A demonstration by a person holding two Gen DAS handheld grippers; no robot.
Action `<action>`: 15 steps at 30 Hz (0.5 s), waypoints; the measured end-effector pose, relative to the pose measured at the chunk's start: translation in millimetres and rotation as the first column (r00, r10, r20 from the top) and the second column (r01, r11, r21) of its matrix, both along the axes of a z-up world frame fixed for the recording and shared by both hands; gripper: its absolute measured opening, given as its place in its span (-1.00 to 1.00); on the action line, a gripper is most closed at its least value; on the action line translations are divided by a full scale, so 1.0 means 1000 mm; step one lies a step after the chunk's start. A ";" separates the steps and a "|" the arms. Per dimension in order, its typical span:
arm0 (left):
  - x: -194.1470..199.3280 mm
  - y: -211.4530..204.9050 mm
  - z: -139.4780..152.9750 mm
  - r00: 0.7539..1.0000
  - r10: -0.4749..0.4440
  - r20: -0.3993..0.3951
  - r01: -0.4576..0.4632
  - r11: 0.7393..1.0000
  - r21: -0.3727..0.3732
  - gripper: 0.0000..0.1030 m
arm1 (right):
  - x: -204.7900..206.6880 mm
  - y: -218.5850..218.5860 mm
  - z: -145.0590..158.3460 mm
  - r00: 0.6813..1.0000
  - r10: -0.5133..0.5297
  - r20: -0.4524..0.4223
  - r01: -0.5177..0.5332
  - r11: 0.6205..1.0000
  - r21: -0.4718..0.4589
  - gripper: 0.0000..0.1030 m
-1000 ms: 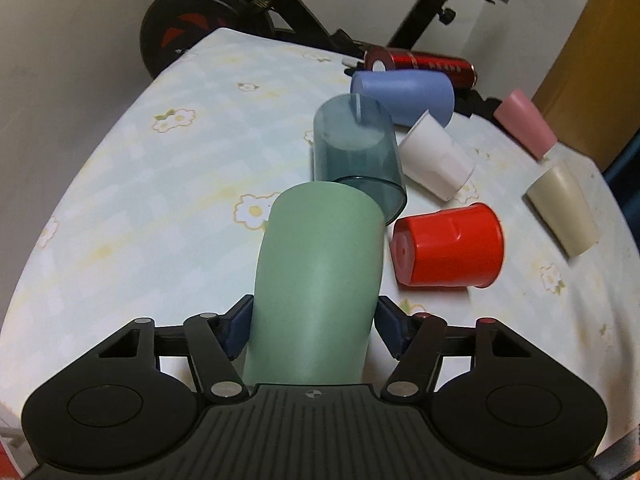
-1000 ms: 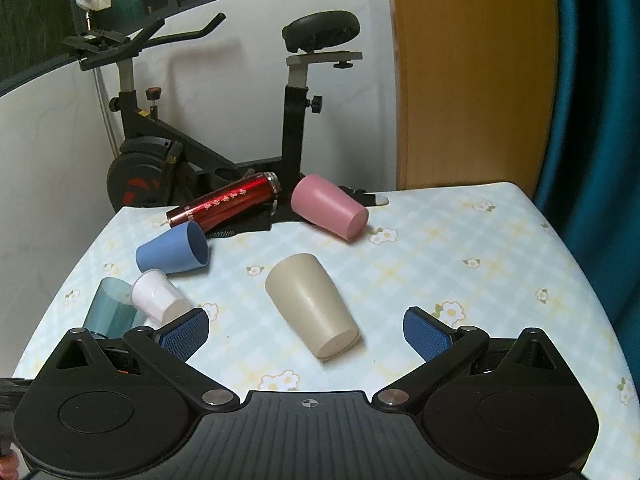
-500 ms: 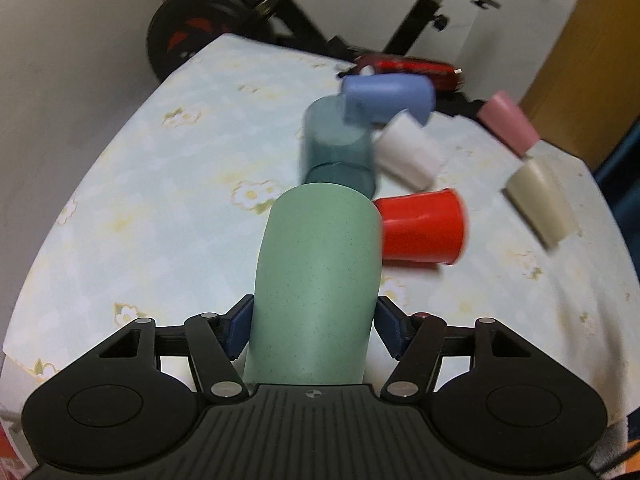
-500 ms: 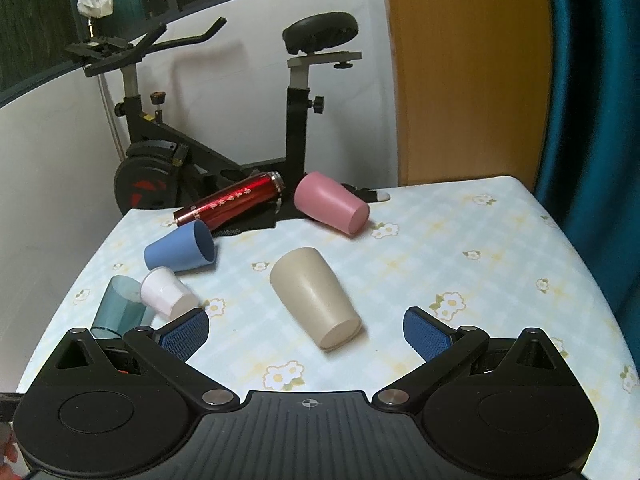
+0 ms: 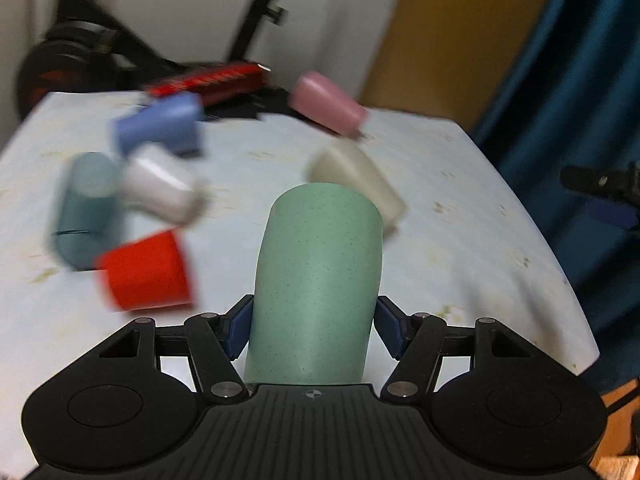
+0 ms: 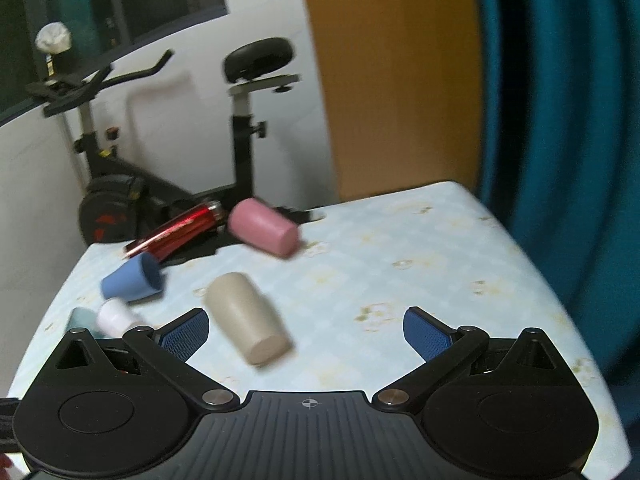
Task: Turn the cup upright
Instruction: 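Lift the sage-green cup with the left tool and rotate it upright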
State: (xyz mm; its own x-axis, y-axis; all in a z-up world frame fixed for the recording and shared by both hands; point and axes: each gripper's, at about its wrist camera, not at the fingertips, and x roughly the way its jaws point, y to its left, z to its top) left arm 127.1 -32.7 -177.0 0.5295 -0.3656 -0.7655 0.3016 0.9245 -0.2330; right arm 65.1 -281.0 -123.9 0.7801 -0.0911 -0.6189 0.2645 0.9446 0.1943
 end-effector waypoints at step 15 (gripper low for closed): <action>0.023 -0.093 -0.054 0.988 -0.135 -0.072 0.137 0.990 0.031 0.29 | -0.022 -0.065 -0.019 0.991 -0.129 -0.038 0.127 0.991 -0.033 0.99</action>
